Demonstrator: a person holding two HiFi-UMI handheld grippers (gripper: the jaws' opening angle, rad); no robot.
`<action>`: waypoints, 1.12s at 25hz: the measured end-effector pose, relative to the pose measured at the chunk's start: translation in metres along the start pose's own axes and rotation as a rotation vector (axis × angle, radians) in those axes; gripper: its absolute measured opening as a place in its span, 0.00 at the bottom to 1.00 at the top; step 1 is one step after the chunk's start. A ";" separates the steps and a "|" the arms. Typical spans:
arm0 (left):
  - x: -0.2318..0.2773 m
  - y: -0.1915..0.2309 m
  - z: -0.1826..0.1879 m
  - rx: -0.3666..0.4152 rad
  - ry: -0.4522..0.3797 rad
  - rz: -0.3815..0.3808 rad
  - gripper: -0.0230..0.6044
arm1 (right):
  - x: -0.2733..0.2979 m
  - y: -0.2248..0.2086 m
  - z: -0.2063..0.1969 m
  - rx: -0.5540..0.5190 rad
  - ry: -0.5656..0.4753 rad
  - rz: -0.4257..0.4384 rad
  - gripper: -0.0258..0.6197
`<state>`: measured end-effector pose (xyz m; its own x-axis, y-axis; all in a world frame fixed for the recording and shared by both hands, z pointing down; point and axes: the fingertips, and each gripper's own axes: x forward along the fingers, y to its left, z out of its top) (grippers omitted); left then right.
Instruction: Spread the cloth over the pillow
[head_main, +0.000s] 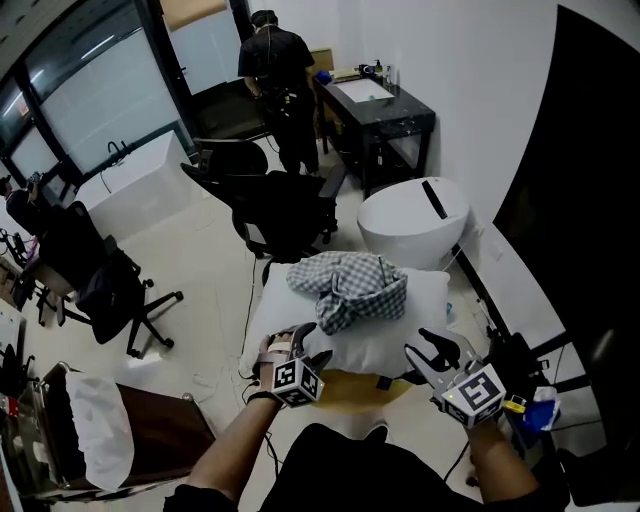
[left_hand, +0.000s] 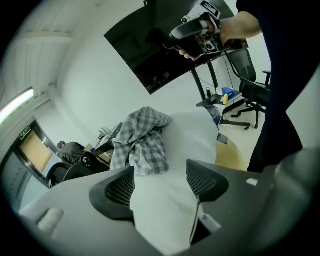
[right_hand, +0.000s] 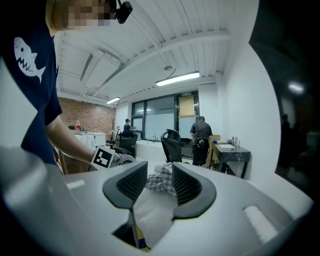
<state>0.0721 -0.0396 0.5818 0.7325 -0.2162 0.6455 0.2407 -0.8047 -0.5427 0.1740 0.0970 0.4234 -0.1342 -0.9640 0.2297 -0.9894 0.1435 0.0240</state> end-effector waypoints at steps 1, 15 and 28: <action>0.007 -0.002 -0.001 0.016 0.017 -0.008 0.52 | 0.006 -0.003 -0.003 -0.010 0.023 0.007 0.29; 0.062 0.021 -0.014 0.165 -0.008 -0.068 0.30 | 0.076 -0.044 -0.107 -0.109 0.328 0.010 0.36; 0.000 0.112 0.012 0.059 -0.183 0.030 0.06 | 0.122 -0.061 -0.147 -0.324 0.477 0.029 0.50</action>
<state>0.1068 -0.1231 0.5149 0.8423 -0.1308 0.5228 0.2500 -0.7645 -0.5942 0.2262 0.0034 0.5936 -0.0466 -0.7616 0.6463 -0.9076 0.3025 0.2910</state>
